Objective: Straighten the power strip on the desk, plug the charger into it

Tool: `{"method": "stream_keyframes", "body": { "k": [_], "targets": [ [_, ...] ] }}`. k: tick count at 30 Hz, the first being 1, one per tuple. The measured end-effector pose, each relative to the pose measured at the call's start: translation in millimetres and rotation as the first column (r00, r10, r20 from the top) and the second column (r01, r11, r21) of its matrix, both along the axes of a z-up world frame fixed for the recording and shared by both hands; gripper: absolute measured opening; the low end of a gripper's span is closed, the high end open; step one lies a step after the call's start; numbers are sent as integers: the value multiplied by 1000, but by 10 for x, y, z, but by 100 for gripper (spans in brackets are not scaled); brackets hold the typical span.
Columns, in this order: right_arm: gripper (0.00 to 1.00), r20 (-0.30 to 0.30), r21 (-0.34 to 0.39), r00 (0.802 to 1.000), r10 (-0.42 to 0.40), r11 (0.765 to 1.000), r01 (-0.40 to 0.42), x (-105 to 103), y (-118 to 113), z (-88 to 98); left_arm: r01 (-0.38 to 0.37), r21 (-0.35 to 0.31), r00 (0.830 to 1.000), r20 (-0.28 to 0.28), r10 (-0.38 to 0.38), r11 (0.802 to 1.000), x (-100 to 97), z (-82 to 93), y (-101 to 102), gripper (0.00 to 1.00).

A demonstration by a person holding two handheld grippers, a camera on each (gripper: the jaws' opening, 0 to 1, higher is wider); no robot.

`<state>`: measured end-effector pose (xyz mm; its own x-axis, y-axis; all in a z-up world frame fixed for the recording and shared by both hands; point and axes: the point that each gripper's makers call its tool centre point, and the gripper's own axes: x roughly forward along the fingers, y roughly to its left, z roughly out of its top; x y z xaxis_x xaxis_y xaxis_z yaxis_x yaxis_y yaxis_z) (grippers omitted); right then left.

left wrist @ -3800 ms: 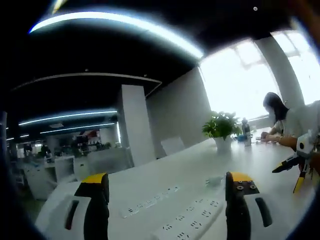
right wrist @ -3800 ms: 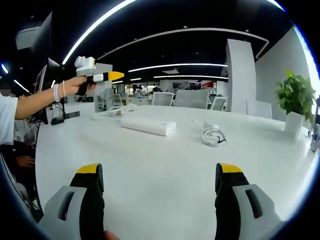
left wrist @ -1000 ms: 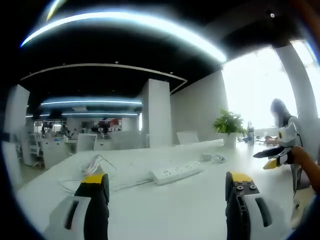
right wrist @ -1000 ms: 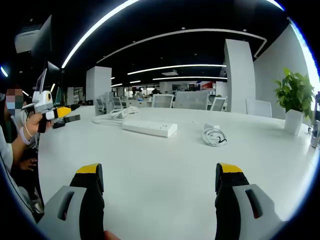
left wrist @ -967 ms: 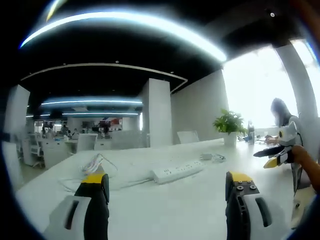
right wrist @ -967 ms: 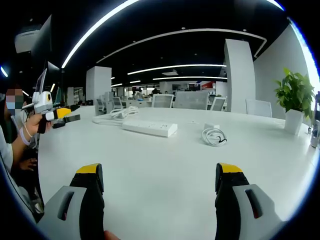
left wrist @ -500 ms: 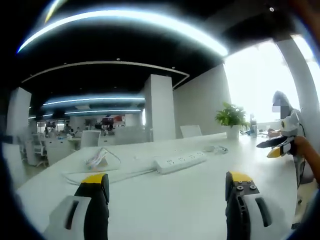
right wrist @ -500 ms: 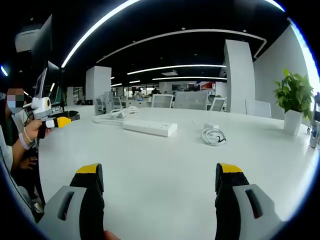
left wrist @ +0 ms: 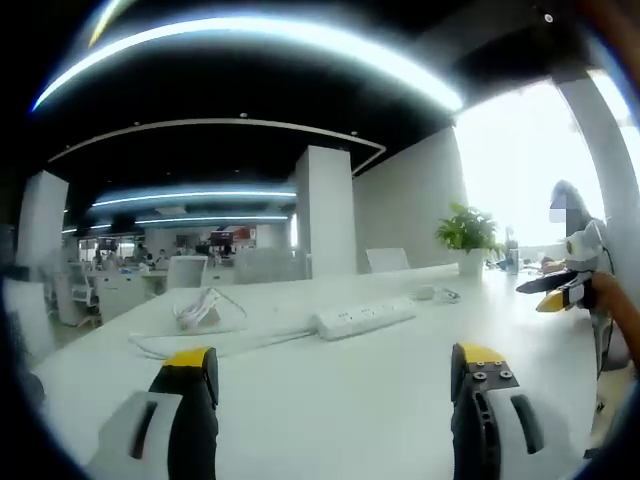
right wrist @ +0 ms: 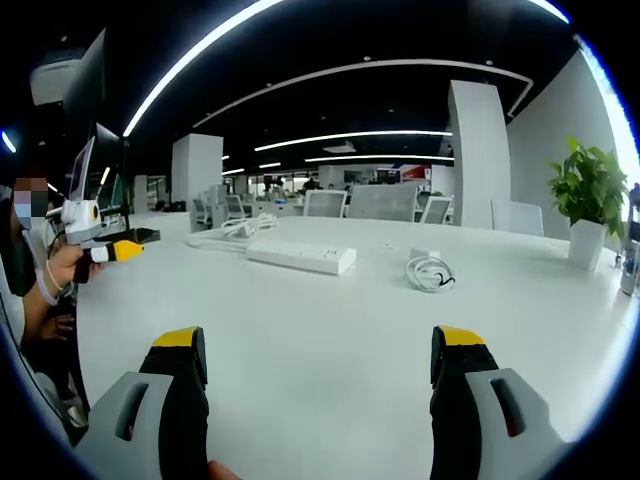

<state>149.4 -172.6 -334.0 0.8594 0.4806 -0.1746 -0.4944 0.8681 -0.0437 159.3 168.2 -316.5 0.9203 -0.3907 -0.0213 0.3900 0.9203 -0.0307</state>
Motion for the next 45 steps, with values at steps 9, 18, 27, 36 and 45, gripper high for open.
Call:
{"method": "stream_keyframes", "body": {
  "k": [9, 18, 27, 36, 45],
  "targets": [
    [92, 16, -14, 1000, 9, 1000, -9, 54, 13, 89, 3, -12, 1000, 3, -3, 1000, 2, 2, -19, 99],
    [92, 47, -36, 998, 32, 999, -31, 173, 41, 286, -2, -26, 1000, -9, 2, 1000, -14, -33, -29, 99],
    [92, 99, -82, 992, 73, 994, -65, 343, 70, 713, -5, -35, 1000, -26, 4, 999, -44, -73, -6, 99],
    [93, 144, -113, 984, 103, 990, -87, 569, 102, 1104, -13, -41, 1000, -27, 12, 999, -66, -84, 33, 99],
    [93, 159, -94, 980, 124, 990, -110, 681, 125, 1281, -11, -44, 999, -38, 9, 999, -65, -123, 9, 99]
  ]
}}
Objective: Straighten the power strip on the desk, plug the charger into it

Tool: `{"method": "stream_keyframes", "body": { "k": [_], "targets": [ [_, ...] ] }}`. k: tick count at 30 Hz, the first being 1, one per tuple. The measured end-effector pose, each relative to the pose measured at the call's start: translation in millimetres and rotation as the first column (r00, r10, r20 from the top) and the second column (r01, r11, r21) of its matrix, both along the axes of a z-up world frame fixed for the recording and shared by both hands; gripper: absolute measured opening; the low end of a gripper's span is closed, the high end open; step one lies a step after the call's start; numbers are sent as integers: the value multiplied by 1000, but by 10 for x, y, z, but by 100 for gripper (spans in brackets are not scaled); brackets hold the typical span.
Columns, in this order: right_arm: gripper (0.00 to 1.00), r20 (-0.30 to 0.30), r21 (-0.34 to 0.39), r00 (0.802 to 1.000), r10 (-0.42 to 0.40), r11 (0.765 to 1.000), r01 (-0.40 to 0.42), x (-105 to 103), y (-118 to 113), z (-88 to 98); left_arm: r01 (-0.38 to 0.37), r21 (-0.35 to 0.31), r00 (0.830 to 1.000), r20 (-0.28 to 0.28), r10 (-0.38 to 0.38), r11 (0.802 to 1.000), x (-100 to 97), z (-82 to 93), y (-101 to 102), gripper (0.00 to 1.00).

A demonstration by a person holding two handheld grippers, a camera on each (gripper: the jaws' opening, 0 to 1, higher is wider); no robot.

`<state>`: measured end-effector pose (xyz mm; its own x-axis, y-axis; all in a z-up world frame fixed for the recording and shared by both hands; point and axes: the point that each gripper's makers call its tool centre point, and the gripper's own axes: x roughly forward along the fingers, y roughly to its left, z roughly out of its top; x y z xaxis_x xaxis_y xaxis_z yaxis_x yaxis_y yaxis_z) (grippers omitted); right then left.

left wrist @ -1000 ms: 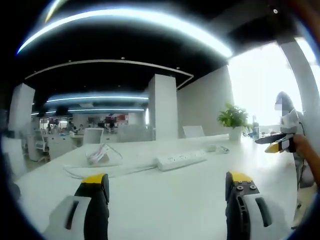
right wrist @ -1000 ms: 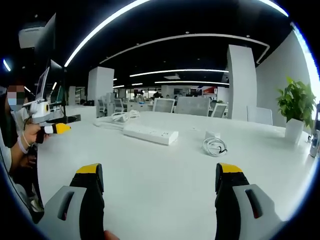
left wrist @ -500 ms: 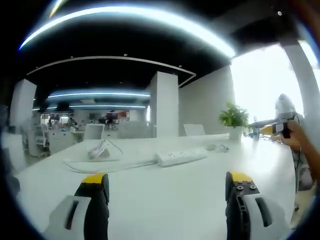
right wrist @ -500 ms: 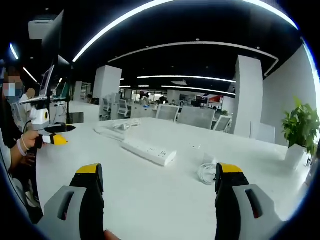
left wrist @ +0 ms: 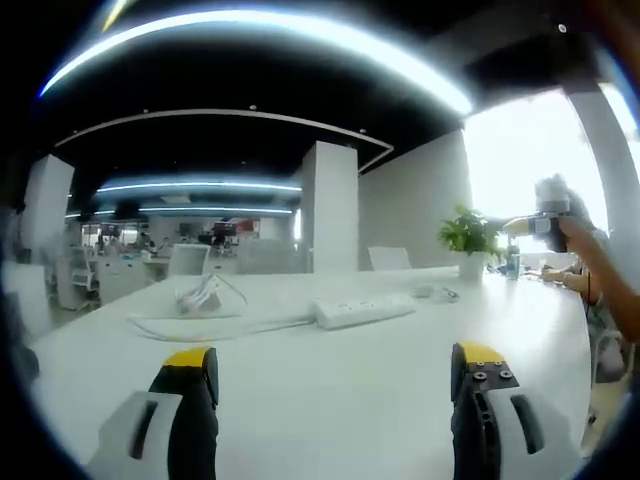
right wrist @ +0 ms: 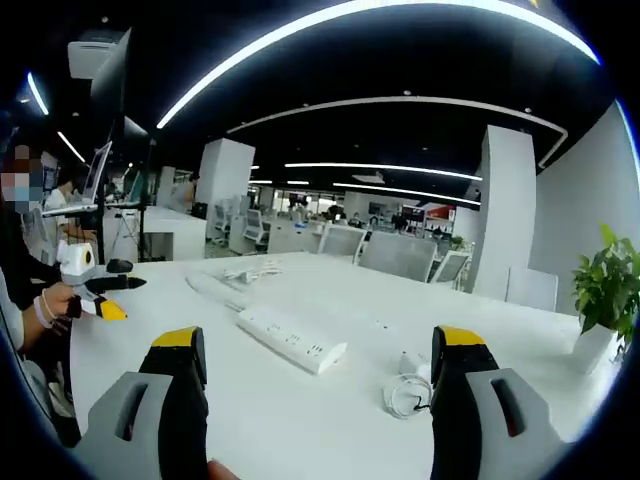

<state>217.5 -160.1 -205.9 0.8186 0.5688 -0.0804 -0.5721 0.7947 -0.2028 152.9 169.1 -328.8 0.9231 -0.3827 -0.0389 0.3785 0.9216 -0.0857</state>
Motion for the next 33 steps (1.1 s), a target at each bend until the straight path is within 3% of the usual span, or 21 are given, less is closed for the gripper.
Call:
{"method": "stream_keyframes", "body": {
  "k": [15, 25, 33],
  "targets": [
    [93, 40, 9, 999, -7, 1000, 7, 298, -192, 471, 5, 2, 1000, -10, -5, 1000, 13, -20, -27, 99],
    [93, 26, 21, 1000, 2, 1000, -3, 495, -182, 624, 5, 1, 1000, -24, -5, 1000, 19, -57, -15, 99],
    [93, 21, 16, 1000, -23, 1000, 22, 811, -244, 633, 6, -1, 1000, -16, -6, 1000, 19, -10, 0, 99]
  ]
}}
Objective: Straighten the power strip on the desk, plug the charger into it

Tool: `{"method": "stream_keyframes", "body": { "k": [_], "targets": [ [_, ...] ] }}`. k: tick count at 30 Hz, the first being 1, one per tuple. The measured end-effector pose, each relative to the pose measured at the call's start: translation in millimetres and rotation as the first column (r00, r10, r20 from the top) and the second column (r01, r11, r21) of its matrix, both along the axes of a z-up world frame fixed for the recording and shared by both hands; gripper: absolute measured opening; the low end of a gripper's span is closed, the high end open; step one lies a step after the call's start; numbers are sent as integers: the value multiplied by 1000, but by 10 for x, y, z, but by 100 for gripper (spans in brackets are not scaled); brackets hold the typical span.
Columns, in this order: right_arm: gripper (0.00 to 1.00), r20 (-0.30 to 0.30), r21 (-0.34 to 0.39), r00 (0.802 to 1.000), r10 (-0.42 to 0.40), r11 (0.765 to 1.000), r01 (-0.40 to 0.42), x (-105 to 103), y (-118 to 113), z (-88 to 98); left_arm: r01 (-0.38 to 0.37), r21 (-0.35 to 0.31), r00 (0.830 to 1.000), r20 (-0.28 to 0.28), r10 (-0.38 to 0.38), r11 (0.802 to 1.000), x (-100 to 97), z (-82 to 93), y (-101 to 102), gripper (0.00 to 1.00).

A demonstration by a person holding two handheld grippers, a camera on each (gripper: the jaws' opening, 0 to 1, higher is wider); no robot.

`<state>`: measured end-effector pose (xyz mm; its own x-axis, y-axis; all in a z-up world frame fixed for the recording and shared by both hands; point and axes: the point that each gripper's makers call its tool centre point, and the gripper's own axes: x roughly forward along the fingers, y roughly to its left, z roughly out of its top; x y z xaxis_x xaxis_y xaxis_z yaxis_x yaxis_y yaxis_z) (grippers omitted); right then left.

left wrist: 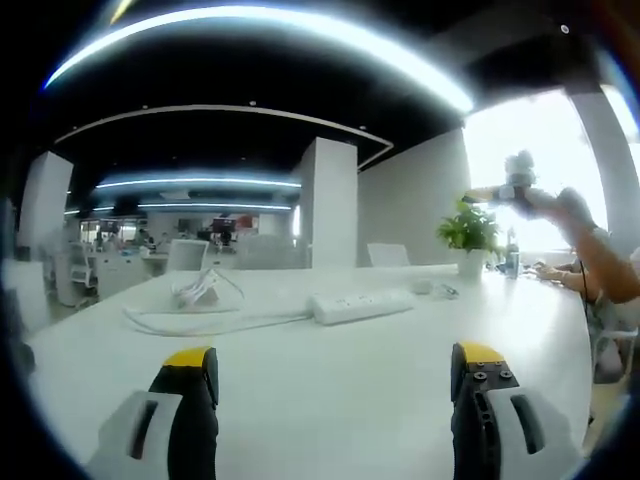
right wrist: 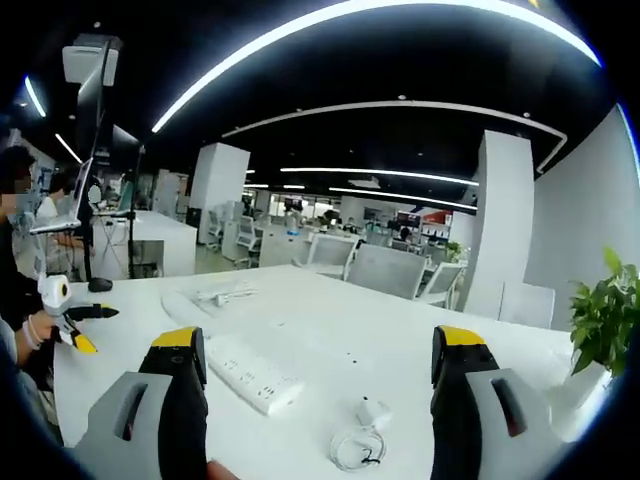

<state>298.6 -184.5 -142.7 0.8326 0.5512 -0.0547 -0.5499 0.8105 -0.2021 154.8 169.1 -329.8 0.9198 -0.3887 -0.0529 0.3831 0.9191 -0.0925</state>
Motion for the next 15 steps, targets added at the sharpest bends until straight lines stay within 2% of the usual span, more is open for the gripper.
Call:
{"method": "stream_keyframes", "body": {
  "k": [7, 11, 15],
  "targets": [
    [94, 17, 4, 999, -37, 999, 37, 344, -79, -123, -3, -5, 1000, 6, 3, 1000, 8, 34, 21, 99],
    [94, 4, 26, 999, -54, 998, 54, 538, -123, -215, -6, -12, 1000, 5, 7, 1000, 20, 36, 34, 99],
    [94, 2, 32, 998, -69, 997, 69, 641, -139, -274, -11, -17, 1000, 1, 11, 1000, 24, 20, 49, 99]
  ]
}}
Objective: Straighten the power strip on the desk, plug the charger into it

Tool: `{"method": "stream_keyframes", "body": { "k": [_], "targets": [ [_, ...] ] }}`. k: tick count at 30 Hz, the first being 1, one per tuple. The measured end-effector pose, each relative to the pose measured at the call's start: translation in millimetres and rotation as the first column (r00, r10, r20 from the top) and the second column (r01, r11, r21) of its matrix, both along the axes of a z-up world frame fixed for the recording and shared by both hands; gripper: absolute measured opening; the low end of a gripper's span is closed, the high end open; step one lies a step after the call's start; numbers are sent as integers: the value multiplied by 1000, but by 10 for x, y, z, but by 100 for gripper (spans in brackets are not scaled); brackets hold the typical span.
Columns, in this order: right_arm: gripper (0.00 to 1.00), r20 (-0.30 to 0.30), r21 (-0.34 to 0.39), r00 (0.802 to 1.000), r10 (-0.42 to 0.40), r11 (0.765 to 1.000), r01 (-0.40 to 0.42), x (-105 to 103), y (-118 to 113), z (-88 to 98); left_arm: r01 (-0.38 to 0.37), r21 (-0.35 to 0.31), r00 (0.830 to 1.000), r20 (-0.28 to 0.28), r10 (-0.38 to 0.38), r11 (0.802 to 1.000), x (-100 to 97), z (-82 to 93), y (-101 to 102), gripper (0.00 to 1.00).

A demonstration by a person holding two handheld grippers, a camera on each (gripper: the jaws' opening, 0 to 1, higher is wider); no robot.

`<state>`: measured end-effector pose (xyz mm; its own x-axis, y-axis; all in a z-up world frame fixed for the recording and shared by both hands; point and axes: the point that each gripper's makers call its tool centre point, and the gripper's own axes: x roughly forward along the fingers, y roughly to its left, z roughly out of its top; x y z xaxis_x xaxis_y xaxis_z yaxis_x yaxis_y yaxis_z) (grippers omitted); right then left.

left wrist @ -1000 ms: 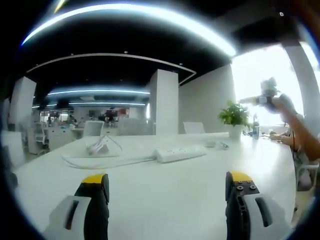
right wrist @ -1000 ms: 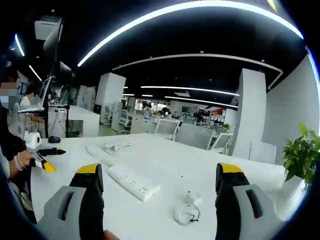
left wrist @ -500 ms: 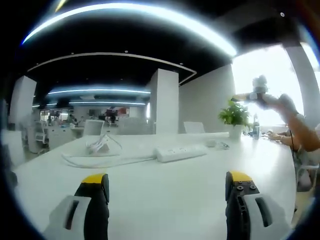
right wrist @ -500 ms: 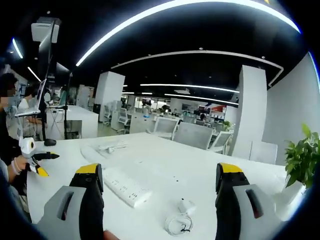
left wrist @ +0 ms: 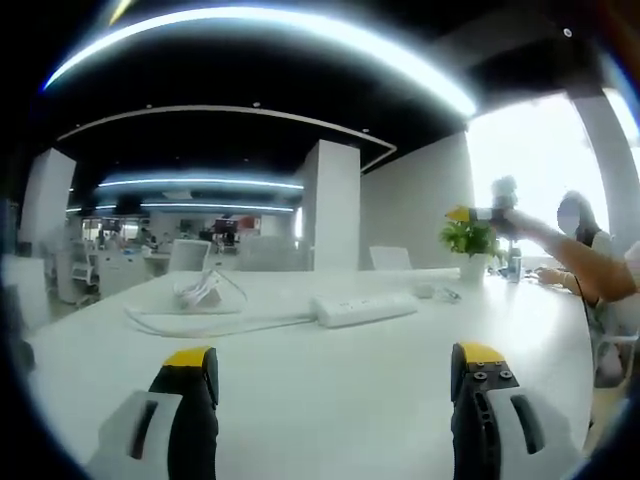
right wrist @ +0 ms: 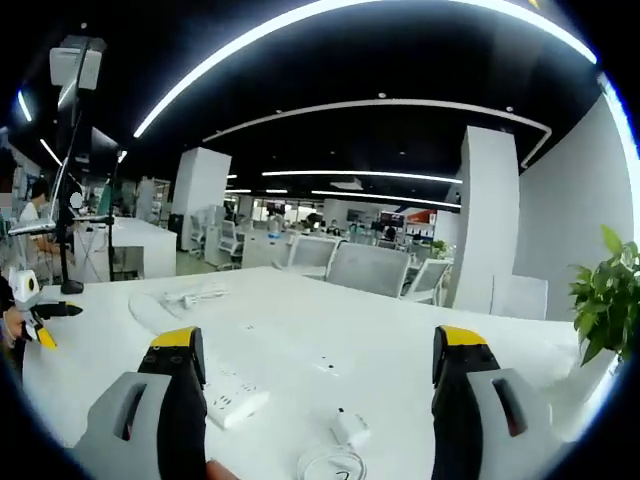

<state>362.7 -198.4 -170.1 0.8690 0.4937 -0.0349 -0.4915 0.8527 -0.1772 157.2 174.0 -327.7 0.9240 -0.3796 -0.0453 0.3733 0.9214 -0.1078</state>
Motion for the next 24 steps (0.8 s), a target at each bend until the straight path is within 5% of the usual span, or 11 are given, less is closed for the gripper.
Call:
{"method": "stream_keyframes", "body": {
  "k": [17, 24],
  "targets": [
    [94, 44, -7, 998, -48, 999, 49, 365, -112, -177, 4, -2, 1000, -6, -4, 1000, 18, -21, -27, 99],
    [96, 97, 48, 994, -49, 998, 45, 529, -234, -218, -6, -8, 1000, -4, 6, 1000, 25, -18, -6, 99]
  ]
}}
